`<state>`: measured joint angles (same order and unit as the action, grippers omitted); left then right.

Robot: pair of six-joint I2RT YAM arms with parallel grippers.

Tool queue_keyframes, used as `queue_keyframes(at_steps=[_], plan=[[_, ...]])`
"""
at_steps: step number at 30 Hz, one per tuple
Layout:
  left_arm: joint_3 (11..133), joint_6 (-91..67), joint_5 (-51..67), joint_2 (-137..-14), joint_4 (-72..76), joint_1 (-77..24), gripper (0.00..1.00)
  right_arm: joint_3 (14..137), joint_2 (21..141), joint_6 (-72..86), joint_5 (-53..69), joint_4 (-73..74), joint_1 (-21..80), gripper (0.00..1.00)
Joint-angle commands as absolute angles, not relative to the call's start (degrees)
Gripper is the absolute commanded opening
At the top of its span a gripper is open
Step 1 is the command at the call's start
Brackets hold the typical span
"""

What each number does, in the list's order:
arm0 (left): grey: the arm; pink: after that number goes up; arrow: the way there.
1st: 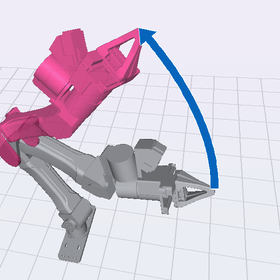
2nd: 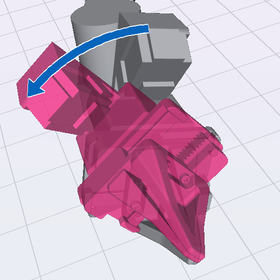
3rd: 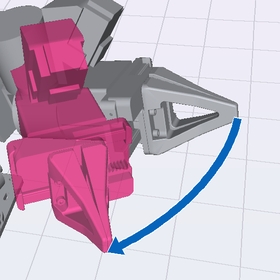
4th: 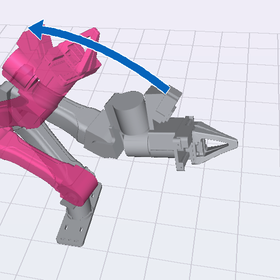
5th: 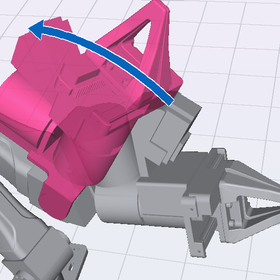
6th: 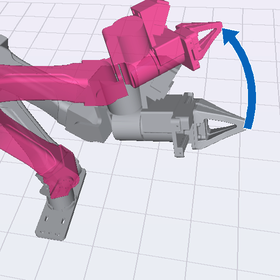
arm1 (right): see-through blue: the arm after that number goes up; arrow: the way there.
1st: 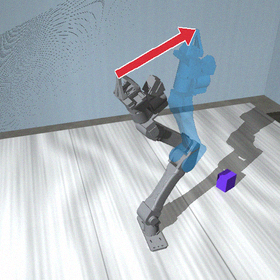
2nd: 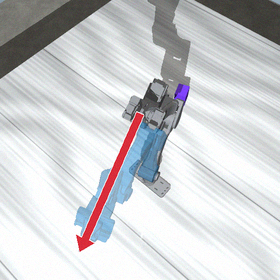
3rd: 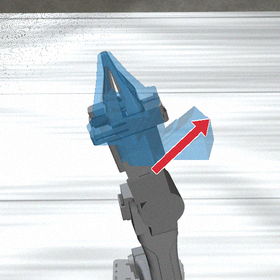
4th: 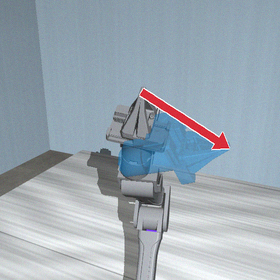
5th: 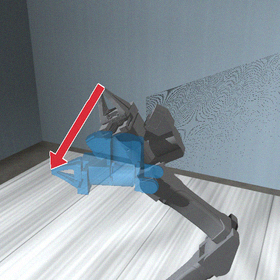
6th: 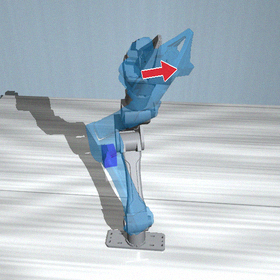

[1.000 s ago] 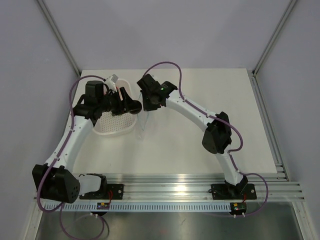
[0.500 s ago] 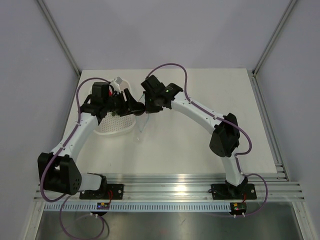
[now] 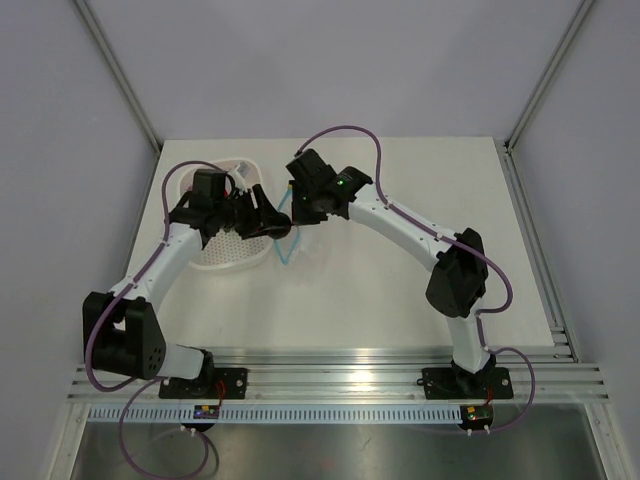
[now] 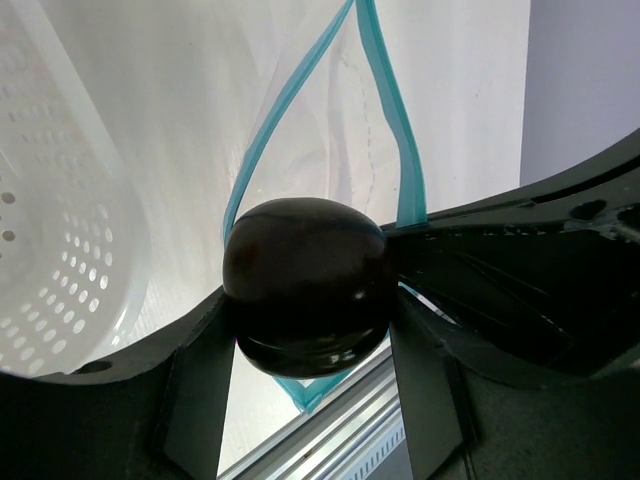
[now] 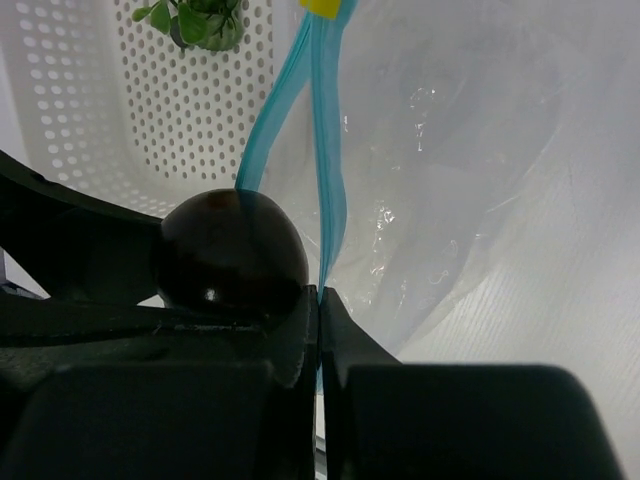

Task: Place the food in the zip-top bag and seal the zipper
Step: Place the fake fruit in the zipper food storage bag.

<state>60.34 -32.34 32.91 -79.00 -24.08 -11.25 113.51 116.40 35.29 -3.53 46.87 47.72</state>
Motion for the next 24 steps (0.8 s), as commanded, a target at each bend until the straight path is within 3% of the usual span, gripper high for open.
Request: queue_keyframes(at_steps=[1, 24], plan=[[60.6, -30.8, 31.9, -79.9, -23.6, -11.9, 0.00, 113.8, 113.8, 36.9, -0.6, 42.0, 47.7, 0.00], [66.9, -33.1, 18.9, -84.0, -26.7, -16.7, 0.02, 106.3, 111.8, 41.7, 8.3, 33.8, 48.6, 0.00]])
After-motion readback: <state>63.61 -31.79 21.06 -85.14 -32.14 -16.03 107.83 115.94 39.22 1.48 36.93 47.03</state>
